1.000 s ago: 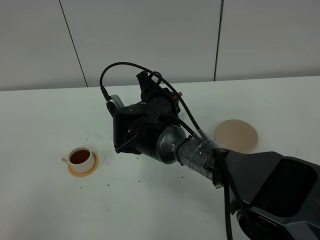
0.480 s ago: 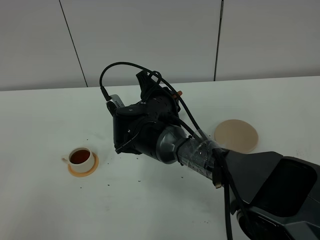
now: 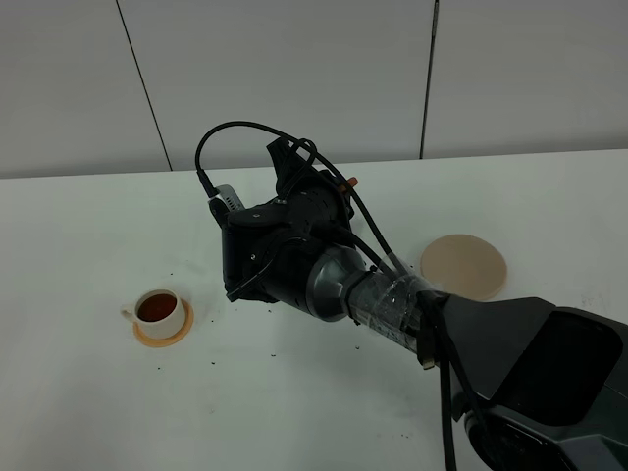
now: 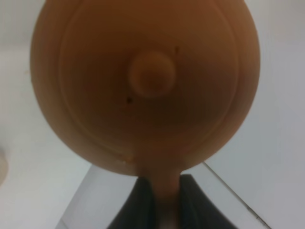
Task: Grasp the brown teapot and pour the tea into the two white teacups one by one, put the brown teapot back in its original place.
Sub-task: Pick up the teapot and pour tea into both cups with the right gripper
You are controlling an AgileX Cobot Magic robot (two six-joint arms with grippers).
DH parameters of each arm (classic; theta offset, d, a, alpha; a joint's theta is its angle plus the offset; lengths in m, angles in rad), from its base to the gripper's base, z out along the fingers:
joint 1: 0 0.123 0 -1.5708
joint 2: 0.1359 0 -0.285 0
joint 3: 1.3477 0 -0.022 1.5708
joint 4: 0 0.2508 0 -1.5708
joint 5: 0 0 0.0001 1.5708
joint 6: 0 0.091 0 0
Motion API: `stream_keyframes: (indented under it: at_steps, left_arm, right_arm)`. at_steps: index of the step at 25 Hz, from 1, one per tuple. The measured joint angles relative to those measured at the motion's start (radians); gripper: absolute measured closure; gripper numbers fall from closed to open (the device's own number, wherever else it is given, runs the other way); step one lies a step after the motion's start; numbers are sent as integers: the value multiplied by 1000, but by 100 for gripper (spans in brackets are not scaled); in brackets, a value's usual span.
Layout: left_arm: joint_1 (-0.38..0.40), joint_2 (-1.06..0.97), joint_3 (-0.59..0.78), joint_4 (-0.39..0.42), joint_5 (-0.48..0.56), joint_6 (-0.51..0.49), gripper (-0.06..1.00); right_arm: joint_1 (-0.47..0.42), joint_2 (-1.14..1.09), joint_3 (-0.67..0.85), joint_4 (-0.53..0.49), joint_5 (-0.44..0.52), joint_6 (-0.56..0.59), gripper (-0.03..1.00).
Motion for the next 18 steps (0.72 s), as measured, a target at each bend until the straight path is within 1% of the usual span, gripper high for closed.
stream_keyframes:
  at_steps: [18]
  left_arm:
    - [0, 0, 0, 0, 0, -1, 41]
  right_arm:
    - [0, 0, 0, 1, -1, 0, 88]
